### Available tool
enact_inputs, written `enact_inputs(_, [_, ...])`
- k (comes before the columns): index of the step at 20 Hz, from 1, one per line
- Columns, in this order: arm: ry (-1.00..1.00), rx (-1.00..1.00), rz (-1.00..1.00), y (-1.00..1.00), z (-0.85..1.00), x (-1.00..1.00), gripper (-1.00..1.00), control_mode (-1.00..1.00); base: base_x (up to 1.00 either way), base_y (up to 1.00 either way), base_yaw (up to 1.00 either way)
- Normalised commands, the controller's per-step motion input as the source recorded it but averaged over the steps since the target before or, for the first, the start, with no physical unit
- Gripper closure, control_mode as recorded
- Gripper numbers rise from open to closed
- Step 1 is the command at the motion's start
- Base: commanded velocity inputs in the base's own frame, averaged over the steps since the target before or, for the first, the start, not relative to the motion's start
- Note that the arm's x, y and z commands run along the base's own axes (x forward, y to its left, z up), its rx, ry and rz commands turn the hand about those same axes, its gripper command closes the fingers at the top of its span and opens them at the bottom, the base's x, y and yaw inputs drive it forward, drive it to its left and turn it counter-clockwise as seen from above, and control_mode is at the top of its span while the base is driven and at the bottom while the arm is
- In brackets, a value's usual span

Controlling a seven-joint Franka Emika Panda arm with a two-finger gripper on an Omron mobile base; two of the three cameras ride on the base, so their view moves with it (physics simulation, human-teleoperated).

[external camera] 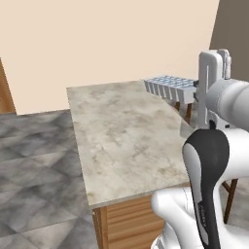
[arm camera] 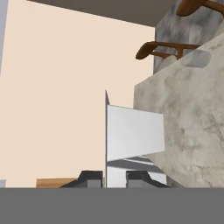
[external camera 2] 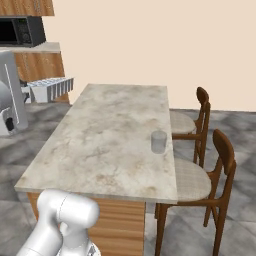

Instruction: Open the freezer door, pick up the ice cube tray from the freezer, and place it on the dining counter.

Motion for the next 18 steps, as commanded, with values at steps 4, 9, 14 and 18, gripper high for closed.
enact_inputs(4, [0.04,0.00,0.01,0.00,-0.03,0.45,1.00,-1.00,0.00,0.00,0.00])
enact_inputs(9, [0.11,0.00,0.04,-0.04,-0.10,0.53,1.00,-1.00,0.00,0.00,0.00])
enact_inputs(14, [0.16,0.00,0.07,-0.08,-0.08,0.53,1.00,-1.00,0.00,0.00,0.00])
enact_inputs(18, [0.16,-0.01,0.12,0.00,-0.14,0.45,1.00,-1.00,0.00,0.00,0.00])
